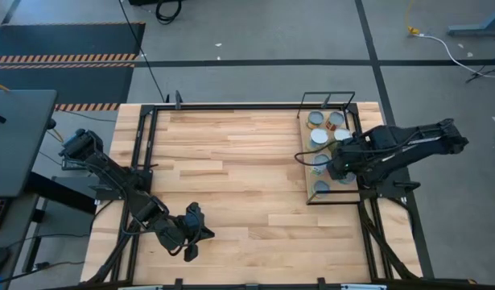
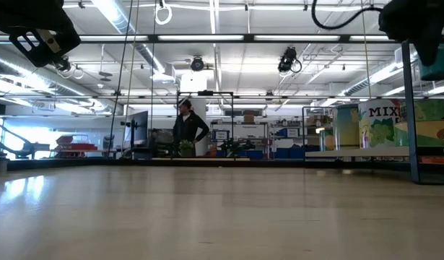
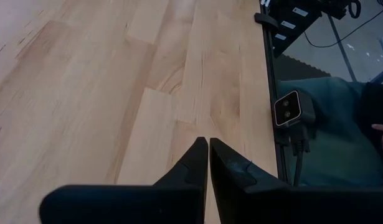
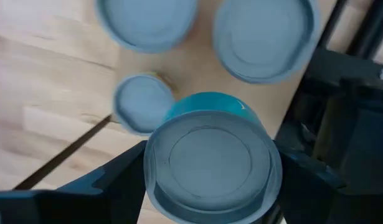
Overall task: Pick and place cans onto a shelf
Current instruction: Put the canned tuna fish on the shelf
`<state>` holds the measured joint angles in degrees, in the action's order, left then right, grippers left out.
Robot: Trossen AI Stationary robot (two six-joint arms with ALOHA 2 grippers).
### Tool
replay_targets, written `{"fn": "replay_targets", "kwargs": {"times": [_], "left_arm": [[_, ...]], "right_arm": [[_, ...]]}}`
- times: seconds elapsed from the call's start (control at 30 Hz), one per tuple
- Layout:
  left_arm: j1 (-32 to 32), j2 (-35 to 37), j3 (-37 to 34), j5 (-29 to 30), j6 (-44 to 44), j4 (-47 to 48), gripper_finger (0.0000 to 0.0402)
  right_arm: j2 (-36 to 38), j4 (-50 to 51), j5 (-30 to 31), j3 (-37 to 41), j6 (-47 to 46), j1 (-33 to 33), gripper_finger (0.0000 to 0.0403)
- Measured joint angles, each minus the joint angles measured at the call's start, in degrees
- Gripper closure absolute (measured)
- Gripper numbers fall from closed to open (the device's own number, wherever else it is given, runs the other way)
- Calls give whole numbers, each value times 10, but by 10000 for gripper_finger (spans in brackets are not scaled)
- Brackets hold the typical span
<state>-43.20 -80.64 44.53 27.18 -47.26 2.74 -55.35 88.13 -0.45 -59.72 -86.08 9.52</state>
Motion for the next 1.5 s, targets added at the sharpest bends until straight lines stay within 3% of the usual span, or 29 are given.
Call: {"fn": "replay_targets", "kwargs": {"times": [0.33,0.5,0.8,1.0,1.5], "left_arm": [[0,0,0,0,0,0,379],[0,0,0,0,0,0,379],[0,0,0,0,0,0,379],[0,0,0,0,0,0,379],[0,0,0,0,0,0,379]], "right_arm": [[0,-19,4,67,-36,-22,108],[-1,-78,-23,96,-40,-22,108],[3,-85,-29,137,-54,-22,108],[3,-90,-65,182,-52,-22,108],[5,-118,-20,179,-46,-24,93]]}}
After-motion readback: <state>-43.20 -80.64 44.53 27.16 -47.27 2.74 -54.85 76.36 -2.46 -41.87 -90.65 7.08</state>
